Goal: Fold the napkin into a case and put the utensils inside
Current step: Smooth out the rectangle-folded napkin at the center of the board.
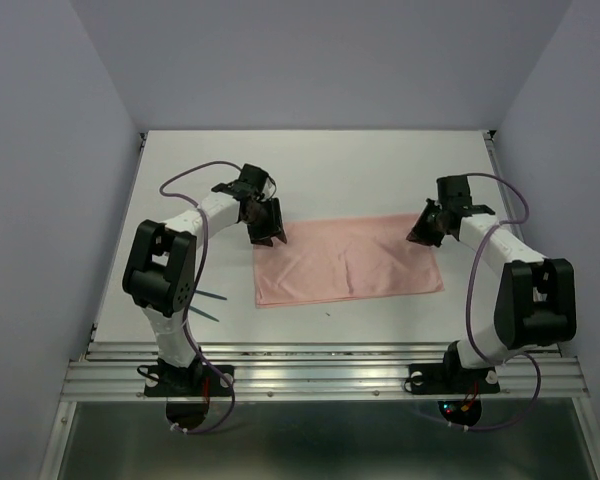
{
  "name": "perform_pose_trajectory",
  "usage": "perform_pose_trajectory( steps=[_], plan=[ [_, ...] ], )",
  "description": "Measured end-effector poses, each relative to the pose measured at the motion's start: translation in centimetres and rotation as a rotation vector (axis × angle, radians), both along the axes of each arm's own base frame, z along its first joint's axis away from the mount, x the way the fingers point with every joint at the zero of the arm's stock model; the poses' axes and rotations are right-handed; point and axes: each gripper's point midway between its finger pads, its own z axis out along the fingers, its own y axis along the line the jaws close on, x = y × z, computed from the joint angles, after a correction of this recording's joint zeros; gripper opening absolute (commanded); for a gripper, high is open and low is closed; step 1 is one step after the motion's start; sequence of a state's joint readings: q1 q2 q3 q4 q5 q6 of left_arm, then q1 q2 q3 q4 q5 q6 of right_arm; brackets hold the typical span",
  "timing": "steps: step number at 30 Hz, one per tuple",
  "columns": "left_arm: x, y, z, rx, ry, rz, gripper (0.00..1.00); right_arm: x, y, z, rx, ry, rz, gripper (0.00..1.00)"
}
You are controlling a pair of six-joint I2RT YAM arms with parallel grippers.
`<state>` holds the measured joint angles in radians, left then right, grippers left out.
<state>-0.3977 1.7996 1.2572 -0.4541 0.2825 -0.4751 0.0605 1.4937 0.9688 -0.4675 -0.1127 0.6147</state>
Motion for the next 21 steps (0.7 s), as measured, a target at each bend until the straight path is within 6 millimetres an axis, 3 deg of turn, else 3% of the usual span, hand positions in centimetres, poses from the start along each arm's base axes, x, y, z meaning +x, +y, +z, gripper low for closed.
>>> perform_pose_trajectory(
  steps=[6,10,16,21],
  plan=[
    [0.4,0.5,-0.6,0.030,-0.009,0.024,0.50,0.7,-0.9,-1.7,-0.054,0.044,0.009,0.11],
    [-0.4,1.4,-2.0,0.068,0.013,0.035,0.50,0.3,-1.5,-2.5,-0.081,0.067,0.000,0.13],
    [-1.5,2.0,-4.0,0.094,0.054,0.046,0.49,-2.9,-3.8,-4.9,-0.191,0.166,-0.065,0.13],
    [-1.2,1.8,-4.1,0.079,0.043,0.055,0.49,-5.3,-5.0,-5.9,-0.248,0.219,-0.102,0.12]
  ],
)
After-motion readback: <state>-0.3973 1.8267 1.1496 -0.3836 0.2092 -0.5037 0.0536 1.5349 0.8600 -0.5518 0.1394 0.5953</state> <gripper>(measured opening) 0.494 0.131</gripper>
